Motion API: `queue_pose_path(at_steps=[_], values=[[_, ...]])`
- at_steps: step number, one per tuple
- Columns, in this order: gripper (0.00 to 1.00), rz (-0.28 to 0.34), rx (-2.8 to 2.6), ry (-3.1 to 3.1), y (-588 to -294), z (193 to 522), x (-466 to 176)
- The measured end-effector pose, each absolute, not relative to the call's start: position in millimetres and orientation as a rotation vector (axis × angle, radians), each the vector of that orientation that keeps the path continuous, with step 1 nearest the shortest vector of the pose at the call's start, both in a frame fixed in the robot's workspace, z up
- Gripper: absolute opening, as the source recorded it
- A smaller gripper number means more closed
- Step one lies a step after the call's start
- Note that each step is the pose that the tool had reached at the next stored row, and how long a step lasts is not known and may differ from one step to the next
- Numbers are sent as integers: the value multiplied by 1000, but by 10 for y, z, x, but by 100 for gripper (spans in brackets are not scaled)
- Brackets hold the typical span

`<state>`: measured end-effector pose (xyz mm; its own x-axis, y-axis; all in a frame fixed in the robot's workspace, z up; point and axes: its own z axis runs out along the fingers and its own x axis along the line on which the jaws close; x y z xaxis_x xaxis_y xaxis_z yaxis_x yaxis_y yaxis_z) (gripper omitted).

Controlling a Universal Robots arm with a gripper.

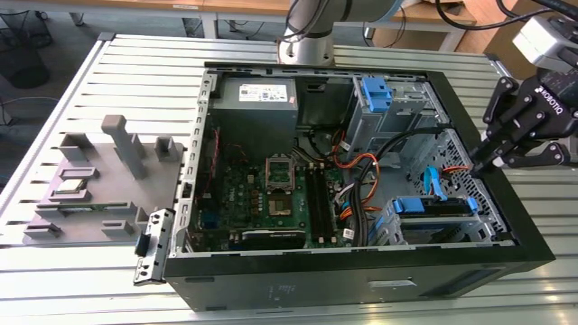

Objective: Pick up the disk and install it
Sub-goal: 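Insert the second disk wire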

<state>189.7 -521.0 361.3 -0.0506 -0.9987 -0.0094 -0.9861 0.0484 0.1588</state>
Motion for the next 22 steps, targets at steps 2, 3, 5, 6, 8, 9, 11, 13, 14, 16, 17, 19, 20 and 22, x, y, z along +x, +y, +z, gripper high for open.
queue_pose_path(at_steps=[2,3,5,6,8,9,11,13,14,16,17,19,20,22], values=[[30,-190,2089,-2194,-5202,3609,1904],[30,-192,2087,-2191,-5196,3606,1909],[30,-195,2082,-2187,-5186,3594,1919],[30,-196,2080,-2185,-5181,3588,1924],[30,-200,2075,-2180,-5171,3576,1934],[30,-202,2072,-2177,-5167,3570,1939],[30,-208,2066,-2171,-5159,3560,1952],[30,-215,2059,-2164,-5152,3550,1964],[30,-218,2056,-2161,-5148,3546,1971],[30,-225,2051,-2155,-5143,3541,1984],[30,-227,2050,-2154,-5142,3540,1989],[30,-228,2049,-2153,-5141,3540,1989],[30,-229,2049,-2153,-5141,3540,1989],[30,-229,2049,-2153,-5141,3539,1991]])
